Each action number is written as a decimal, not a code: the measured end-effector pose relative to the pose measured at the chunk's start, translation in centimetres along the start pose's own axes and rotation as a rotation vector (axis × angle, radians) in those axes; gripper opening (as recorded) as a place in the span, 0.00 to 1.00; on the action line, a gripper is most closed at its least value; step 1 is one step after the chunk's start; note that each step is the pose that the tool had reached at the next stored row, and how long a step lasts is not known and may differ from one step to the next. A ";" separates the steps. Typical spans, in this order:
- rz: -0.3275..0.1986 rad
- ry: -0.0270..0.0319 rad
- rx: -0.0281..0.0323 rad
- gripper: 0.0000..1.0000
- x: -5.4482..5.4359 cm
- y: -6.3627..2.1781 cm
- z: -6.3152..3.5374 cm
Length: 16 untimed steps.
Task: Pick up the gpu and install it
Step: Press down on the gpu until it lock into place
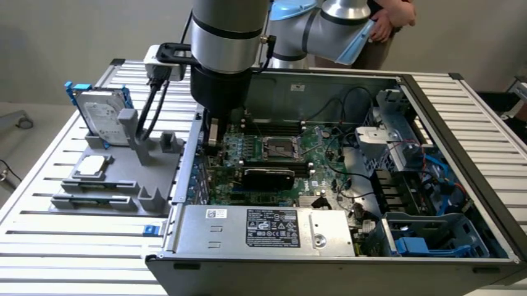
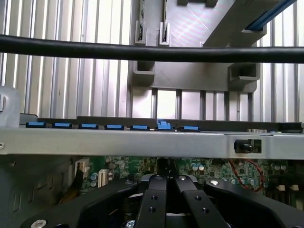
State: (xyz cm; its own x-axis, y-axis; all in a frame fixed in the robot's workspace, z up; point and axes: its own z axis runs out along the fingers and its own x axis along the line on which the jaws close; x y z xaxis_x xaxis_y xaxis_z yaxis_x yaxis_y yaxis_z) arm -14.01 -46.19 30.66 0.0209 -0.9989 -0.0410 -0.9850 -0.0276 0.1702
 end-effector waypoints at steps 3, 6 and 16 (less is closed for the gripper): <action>0.002 -0.0005 0.0001 0.11 0.0 0.02 -0.05; 0.005 -0.0010 0.0002 0.11 0.0 0.19 0.01; 0.010 0.0002 0.0002 0.11 0.0 0.21 0.87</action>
State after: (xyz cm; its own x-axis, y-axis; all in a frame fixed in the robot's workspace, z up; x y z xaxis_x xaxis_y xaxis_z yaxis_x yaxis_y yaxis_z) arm -14.37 -46.19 29.84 0.0114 -0.9992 -0.0392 -0.9852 -0.0179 0.1704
